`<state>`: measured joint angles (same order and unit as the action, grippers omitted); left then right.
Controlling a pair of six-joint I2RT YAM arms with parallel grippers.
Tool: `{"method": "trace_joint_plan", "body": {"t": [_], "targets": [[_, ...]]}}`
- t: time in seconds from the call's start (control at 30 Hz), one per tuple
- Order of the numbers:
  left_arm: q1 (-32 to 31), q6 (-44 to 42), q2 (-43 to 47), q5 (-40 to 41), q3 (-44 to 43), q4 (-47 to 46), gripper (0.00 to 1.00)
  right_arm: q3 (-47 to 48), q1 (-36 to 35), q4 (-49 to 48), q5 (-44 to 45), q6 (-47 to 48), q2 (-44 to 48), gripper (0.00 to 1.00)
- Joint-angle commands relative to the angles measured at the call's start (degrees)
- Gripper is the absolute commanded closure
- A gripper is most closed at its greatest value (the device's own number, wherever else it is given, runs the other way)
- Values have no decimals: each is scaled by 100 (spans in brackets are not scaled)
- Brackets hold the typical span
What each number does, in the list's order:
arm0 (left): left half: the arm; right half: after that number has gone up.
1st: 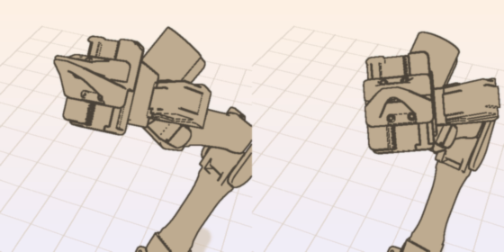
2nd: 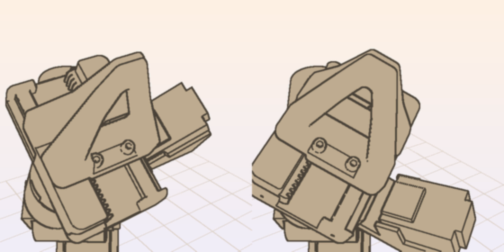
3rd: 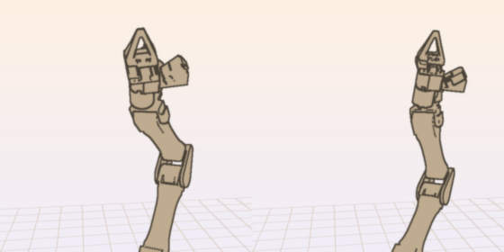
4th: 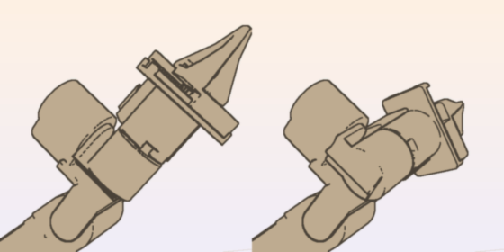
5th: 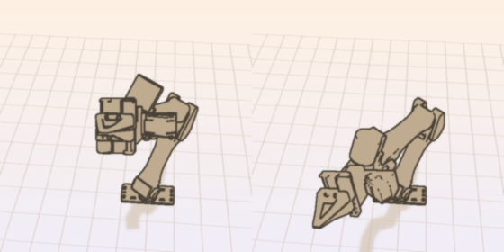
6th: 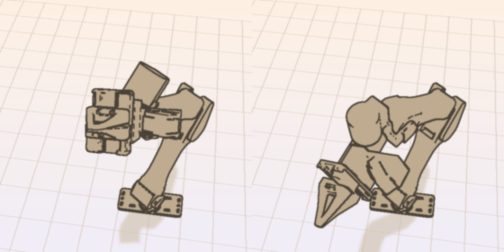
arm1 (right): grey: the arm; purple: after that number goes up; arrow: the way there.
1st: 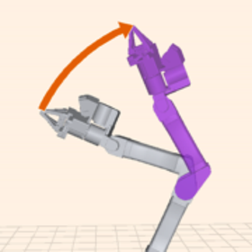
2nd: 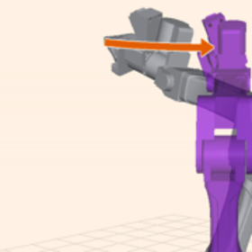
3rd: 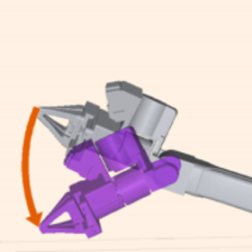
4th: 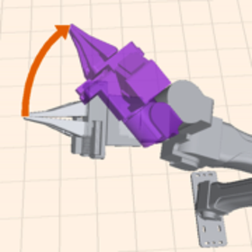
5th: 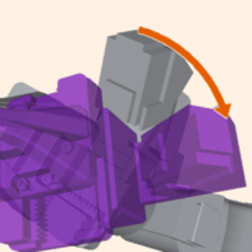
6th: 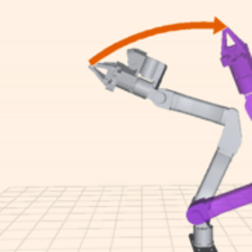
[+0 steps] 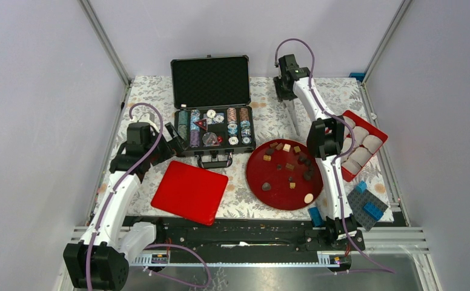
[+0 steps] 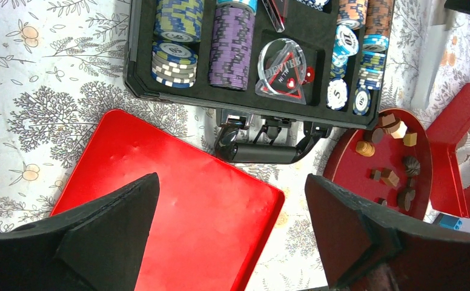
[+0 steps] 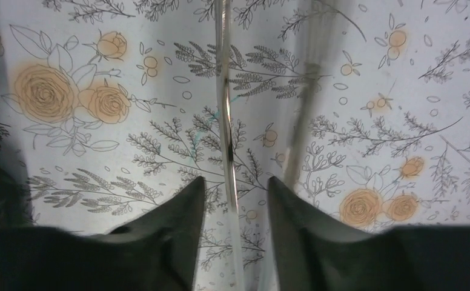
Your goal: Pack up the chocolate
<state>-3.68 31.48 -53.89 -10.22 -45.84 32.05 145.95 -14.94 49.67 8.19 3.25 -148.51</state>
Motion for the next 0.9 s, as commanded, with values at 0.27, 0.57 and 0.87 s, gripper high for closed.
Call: {"method": "trace_joint_plan", "body": {"t": [0.27, 0.57, 0.87], "targets": [[-10, 18, -230, 158, -141, -173, 1, -1618, 39, -1145, -86, -289, 949, 6], [-10, 4, -354, 112, -192, -227, 1, -3378, 193, -2014, -170, -191, 1527, 3], [-10, -19, -377, 72, -214, -272, 1, -3547, 271, -2374, -220, -289, 1404, 24]]}}
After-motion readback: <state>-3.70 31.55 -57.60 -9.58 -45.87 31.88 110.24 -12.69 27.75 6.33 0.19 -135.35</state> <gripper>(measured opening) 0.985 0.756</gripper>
